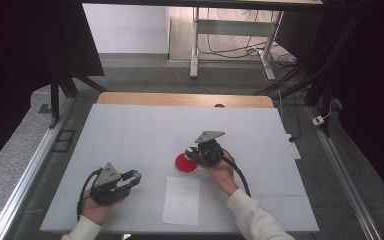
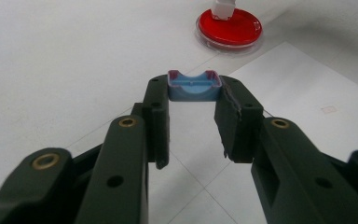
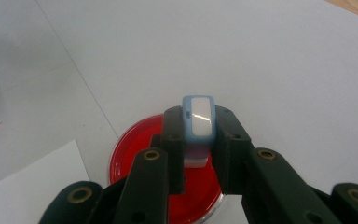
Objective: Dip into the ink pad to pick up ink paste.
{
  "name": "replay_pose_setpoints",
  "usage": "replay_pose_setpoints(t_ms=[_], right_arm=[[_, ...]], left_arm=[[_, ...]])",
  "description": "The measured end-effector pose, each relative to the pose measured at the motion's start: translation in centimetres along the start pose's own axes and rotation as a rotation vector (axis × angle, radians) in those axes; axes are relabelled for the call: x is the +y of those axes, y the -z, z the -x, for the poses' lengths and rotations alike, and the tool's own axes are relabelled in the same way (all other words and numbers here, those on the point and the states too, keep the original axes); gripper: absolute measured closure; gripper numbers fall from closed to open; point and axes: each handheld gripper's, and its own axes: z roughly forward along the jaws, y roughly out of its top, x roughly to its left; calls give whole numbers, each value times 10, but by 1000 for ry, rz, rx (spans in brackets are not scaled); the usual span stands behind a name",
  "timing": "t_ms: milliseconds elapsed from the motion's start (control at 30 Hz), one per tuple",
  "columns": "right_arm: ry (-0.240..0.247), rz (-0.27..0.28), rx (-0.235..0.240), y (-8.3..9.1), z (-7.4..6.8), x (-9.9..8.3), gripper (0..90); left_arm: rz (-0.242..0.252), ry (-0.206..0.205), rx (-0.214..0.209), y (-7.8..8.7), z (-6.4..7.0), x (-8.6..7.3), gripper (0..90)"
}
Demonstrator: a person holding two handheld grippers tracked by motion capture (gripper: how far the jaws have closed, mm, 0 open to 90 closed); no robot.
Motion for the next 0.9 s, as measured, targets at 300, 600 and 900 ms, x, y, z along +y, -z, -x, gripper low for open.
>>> replay_pose_setpoints(t_ms=[300, 600, 900], right_arm=[[-2, 3, 4, -1, 0, 0, 749], [17, -6, -2, -3, -1, 1, 751], [23, -32, 1, -5, -1, 4, 752]], left_arm=[[-5, -3, -4, 0, 0, 0, 656], [-6, -4, -6, 0, 0, 0, 656], [-11, -5, -7, -1, 1, 0, 656]])
